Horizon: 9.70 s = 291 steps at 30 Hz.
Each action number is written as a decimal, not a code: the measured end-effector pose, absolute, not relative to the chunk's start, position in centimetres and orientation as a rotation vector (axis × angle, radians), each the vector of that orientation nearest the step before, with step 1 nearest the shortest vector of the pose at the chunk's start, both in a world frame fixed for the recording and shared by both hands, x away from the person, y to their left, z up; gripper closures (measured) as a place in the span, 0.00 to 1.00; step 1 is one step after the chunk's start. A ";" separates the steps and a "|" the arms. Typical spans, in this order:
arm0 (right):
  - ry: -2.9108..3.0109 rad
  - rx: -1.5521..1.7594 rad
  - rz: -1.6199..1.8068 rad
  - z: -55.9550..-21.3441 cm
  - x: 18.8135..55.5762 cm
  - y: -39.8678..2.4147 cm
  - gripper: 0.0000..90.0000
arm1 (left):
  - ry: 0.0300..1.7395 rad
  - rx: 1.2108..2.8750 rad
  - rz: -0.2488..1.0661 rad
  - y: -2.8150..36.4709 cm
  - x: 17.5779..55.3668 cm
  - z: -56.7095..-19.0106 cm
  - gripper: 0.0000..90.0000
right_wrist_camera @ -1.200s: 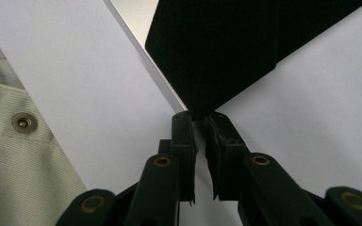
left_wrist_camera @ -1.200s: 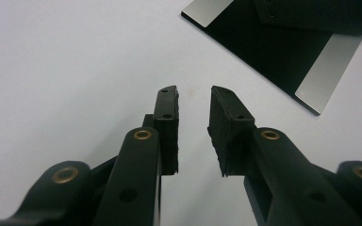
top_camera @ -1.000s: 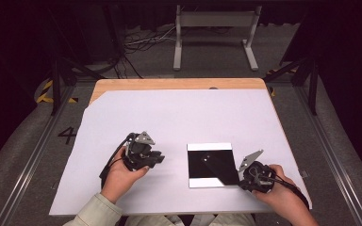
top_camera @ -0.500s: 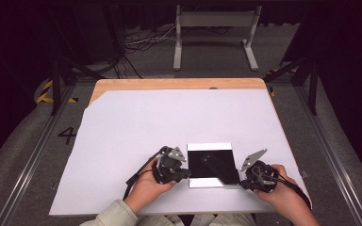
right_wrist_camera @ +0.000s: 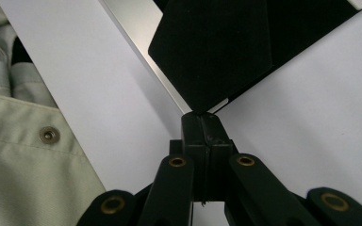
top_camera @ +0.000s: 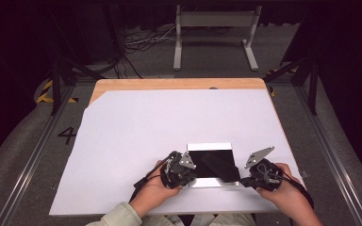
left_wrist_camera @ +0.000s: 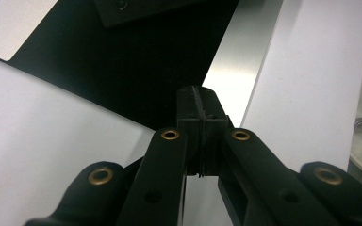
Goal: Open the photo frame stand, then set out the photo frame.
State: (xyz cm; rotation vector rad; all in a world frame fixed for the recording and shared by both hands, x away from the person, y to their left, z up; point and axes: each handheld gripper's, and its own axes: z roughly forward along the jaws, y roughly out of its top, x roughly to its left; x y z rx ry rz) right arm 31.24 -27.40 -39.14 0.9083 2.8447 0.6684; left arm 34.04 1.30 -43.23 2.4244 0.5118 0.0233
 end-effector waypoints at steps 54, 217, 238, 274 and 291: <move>2.647 0.973 0.861 -35.0 31.5 -28.7 0.90 | 0.588 2.393 0.057 3.1 34.4 -42.3 0.95; 3.178 1.413 1.094 -35.3 39.9 -22.0 0.97 | 0.712 2.349 0.177 8.3 35.3 -40.6 0.84; 2.961 0.950 1.368 -34.2 38.1 -21.1 0.97 | 0.825 2.283 0.224 11.1 36.0 -39.9 0.85; 2.855 0.657 1.488 -39.5 37.4 -23.7 0.92 | 0.834 2.280 0.221 10.9 36.0 -39.9 0.85; 2.845 0.590 1.379 -39.5 35.1 -24.4 0.92 | 0.818 2.284 0.213 10.6 35.9 -40.1 0.86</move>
